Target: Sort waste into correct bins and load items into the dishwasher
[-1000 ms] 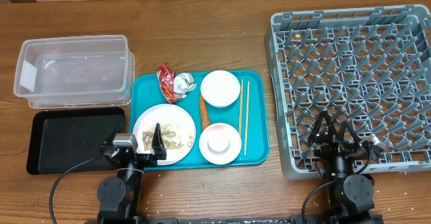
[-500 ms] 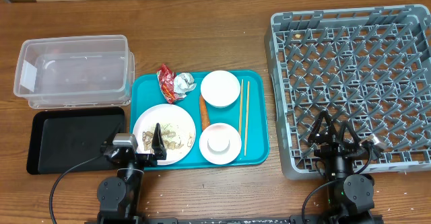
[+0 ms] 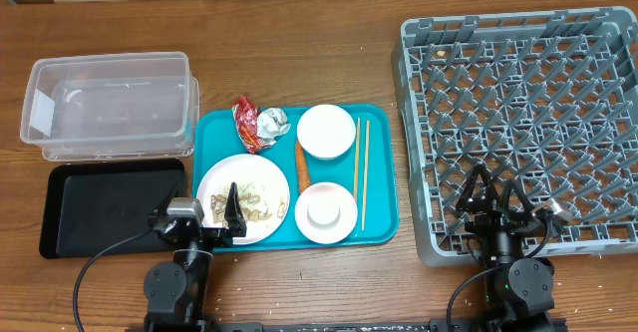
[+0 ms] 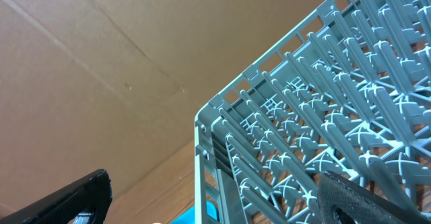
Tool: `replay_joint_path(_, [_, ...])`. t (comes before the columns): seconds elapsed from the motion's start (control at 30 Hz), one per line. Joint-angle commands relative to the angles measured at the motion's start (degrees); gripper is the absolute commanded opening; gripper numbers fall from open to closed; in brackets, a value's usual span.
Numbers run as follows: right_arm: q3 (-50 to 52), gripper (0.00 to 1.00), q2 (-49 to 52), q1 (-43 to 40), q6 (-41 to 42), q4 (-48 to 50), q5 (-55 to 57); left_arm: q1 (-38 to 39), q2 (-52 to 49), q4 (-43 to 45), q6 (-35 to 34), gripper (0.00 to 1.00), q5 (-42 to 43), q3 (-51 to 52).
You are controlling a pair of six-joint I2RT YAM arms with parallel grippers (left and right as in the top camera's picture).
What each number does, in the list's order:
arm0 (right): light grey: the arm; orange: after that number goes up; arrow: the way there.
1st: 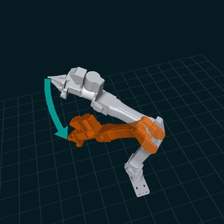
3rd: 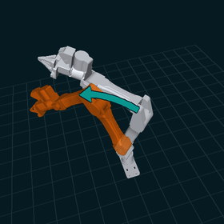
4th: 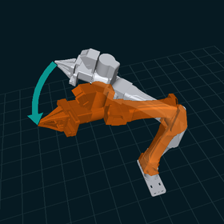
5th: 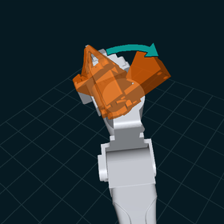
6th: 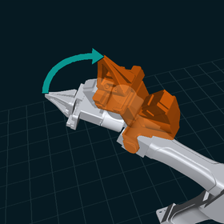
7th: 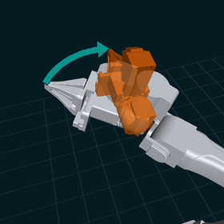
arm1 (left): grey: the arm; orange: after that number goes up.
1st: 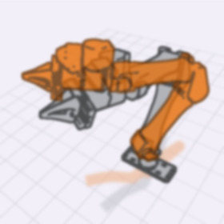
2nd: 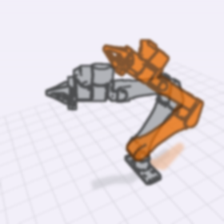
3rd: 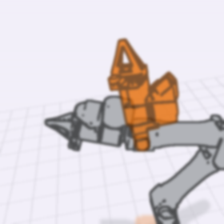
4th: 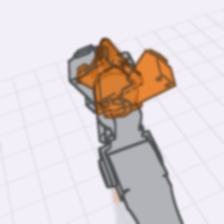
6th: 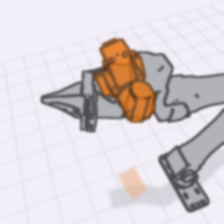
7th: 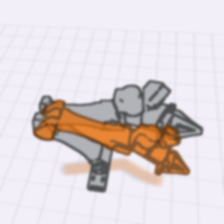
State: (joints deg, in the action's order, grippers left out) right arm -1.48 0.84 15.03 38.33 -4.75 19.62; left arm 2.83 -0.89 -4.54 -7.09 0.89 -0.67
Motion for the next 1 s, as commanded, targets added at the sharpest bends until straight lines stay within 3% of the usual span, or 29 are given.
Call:
replay_joint_path(0.0, [0.35, 1.0, -0.68, -0.11, -0.15, 0.24, -0.24, -0.39, 0.61, 0.2, -0.39, 1.0, 0.2, 0.39])
replay_joint_path(0.37, [0.35, 1.0, -0.68, -0.11, -0.15, 0.22, -0.24, -0.39, 0.61, 0.24, -2.12, 1.0, 0.83, 0.39])
replay_joint_path(0.53, [0.35, 1.0, -0.68, -0.11, -0.15, 0.22, -0.24, -0.39, 0.61, 0.57, -12.94, 1.0, 4.0, 0.39])
replay_joint_path(0.63, [0.35, 1.0, -0.68, -0.11, -0.15, 0.22, -0.24, -0.39, 0.61, 2.64, -19.34, 1.0, 12.17, 0.39])
replay_joint_path(0.8, [0.35, 1.0, -0.68, -0.11, 1.88, 3.5, -1.33, -0.39, 0.61, 9.81, -19.28, 1.0, 21.44, 0.13])
replay_joint_path(0.97, [-2.34, 1.0, -0.37, -0.09, 1.99, 3.04, -17.79, -0.39, 0.22, 7.82, -15.06, 1.0, 16.06, -6.56])
